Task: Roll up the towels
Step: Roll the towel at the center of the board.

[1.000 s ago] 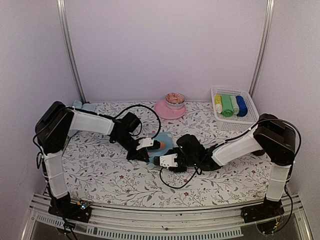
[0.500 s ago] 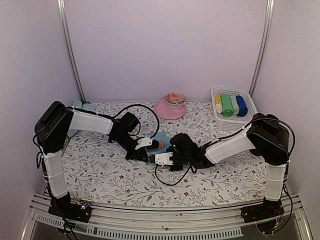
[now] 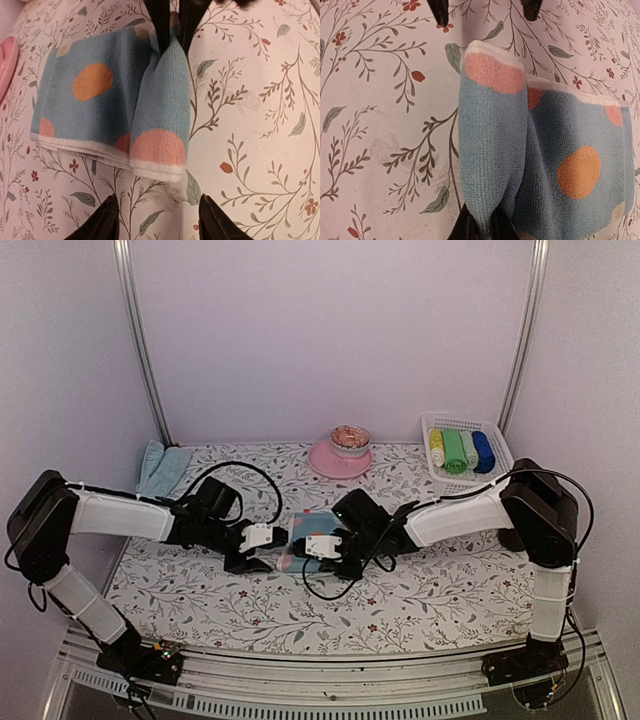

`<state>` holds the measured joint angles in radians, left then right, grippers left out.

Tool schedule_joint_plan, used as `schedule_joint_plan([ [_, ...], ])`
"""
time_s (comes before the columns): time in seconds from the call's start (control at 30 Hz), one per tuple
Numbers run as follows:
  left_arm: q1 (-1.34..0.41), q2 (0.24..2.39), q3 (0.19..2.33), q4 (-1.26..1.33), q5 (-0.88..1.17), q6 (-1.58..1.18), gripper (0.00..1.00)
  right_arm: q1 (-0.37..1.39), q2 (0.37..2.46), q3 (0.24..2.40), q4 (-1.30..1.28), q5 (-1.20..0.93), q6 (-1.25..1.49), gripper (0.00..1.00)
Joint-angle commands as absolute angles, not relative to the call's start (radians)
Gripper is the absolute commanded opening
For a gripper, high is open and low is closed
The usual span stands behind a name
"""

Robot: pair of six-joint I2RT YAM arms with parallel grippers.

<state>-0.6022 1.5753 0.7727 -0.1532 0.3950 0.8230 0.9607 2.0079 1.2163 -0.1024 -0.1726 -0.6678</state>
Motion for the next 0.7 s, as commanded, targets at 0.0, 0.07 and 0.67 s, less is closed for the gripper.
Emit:
schedule_joint_plan([
  [0.0, -0.592, 1.492, 0.634, 0.080, 0.341, 0.889, 0.53, 0.942, 2.043, 1.312, -0.282, -0.331, -0.583, 0.04],
  [0.07, -0.594, 1.466, 0.593, 0.141, 0.336, 0.910, 0.51, 0.929, 2.062, 1.351, -0.331, -0.375, -0.566, 0.04],
  [0.67, -0.772, 1.411, 0.407, 0.428, 0.166, 1.042, 0.36, 0.815, 2.291, 1.606, -0.609, -0.629, -0.463, 0.05],
])
